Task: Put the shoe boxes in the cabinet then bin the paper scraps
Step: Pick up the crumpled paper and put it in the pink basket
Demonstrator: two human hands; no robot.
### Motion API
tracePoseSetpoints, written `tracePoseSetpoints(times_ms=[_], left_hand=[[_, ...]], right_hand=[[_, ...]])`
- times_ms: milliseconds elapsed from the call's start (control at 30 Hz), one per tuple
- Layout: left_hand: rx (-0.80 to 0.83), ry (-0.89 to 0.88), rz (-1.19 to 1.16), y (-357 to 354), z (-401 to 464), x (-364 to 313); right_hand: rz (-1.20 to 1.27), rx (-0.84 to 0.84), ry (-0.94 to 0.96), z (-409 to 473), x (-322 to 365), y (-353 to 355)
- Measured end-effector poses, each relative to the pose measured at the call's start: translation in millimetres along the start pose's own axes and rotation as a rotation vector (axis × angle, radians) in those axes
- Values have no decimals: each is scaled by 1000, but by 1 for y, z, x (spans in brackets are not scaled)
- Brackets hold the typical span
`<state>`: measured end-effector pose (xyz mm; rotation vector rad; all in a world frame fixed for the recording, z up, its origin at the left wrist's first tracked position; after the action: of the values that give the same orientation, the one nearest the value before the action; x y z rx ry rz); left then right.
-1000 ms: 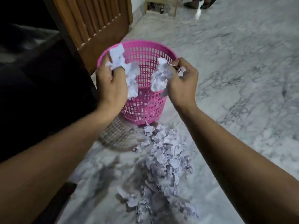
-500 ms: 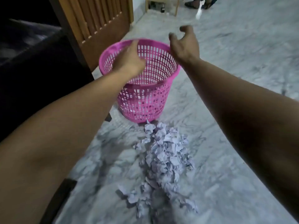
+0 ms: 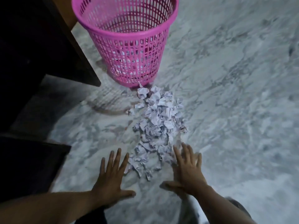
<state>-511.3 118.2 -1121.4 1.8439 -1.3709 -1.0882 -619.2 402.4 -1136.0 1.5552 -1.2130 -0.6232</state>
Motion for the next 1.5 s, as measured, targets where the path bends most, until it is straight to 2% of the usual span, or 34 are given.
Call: tracePoseSetpoints(times_ms=[133, 267, 400, 500, 733, 800, 933, 1067, 1267, 1500], left_hand=[[-184, -22, 33, -1, 41, -22], [-347, -76, 56, 36, 98, -38], [-327, -239, -18, 62, 136, -46], [-329, -260, 14, 65, 145, -48], [-395, -408, 39, 60, 145, -59], [-398, -413, 12, 63, 146, -59], [-441, -363, -140, 75, 143, -62], [-503, -302, -323, 98, 140, -66], [-517, -229, -534, 141, 139, -61], [-726, -220, -816, 210, 124, -53]], right_hand=[[17, -72, -25, 29, 19, -3], [-32, -154, -58, 72, 26, 24], [4, -78, 45, 97, 27, 42], [43, -177, 144, 102, 33, 44], [178, -124, 134, 93, 33, 37], [258, -128, 89, 93, 30, 45], [472, -292, -81, 96, 14, 62], [678, -403, -163, 105, 7, 84], [1050, -343, -239, 126, 25, 114], [1480, -377, -224, 148, 63, 182]])
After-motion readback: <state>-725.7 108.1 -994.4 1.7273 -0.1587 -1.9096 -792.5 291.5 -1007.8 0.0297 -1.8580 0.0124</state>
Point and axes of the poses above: each hand's wrist, its own z-axis towards the middle knuckle, its own y-axis out of the back of the hand, x = y × z, the point moved 4 cm from there along z, towards the middle knuckle, and after that the axes turned 9 degrees about -x, right-handed, at the moved point
